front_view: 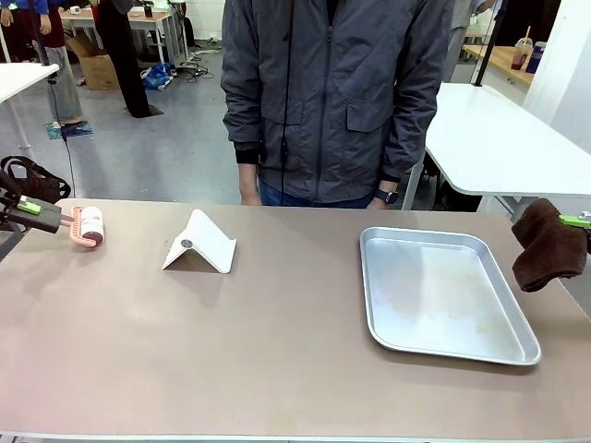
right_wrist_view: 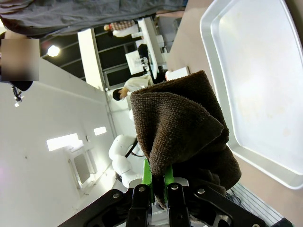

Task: Clean the surface of the table.
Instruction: Clean the area not pointed to by the person.

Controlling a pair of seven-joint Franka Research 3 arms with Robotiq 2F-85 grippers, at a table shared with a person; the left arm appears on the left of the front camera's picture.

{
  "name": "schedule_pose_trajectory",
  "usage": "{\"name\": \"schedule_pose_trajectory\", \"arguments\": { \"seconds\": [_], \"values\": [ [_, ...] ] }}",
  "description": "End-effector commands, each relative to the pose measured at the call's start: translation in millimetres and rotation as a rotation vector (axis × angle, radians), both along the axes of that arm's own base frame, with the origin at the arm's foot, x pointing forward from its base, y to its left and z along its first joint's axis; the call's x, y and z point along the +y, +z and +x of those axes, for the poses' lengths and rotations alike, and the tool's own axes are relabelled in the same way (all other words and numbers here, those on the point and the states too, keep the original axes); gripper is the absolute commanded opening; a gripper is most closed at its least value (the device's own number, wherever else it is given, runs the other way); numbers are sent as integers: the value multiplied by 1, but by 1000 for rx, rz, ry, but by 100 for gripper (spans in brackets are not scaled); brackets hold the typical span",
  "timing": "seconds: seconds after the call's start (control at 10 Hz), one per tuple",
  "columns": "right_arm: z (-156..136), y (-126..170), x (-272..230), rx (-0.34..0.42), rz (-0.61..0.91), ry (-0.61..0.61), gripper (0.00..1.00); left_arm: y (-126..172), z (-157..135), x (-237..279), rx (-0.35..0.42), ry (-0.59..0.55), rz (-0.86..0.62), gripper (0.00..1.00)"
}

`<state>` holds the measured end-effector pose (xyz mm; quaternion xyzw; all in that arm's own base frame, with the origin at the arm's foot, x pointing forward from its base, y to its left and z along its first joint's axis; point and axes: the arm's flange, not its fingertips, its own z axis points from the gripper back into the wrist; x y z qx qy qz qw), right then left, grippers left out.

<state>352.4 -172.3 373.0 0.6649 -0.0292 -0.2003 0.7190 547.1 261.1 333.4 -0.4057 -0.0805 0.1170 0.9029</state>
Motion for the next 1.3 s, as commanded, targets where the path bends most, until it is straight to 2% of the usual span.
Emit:
{"name": "schedule_pose_trajectory", "arguments": {
  "seconds": [0.0,0.2,0.5,0.7,0.9,1.0,1.2],
  "values": [
    [1,3,0,-7,-3,1,11,-21,6,-9,80,-67,56,22],
    [1,3,0,-7,-3,1,11,-17,13,-17,67,-71,47,22],
    [1,3,0,-7,-3,1,11,0,4,-20,-51,-57,-61,22],
    [1,3,0,-7,-3,1,11,28,-25,-19,-195,-109,-171,22],
    [1,3,0,-7,-3,1,11,55,-61,-15,-303,-177,-231,22],
    [1,3,0,-7,-3,1,11,63,-81,-11,-315,-214,-259,22],
    [1,3,0,-7,-3,1,11,68,-125,-4,-282,-316,-331,22]
  ]
}}
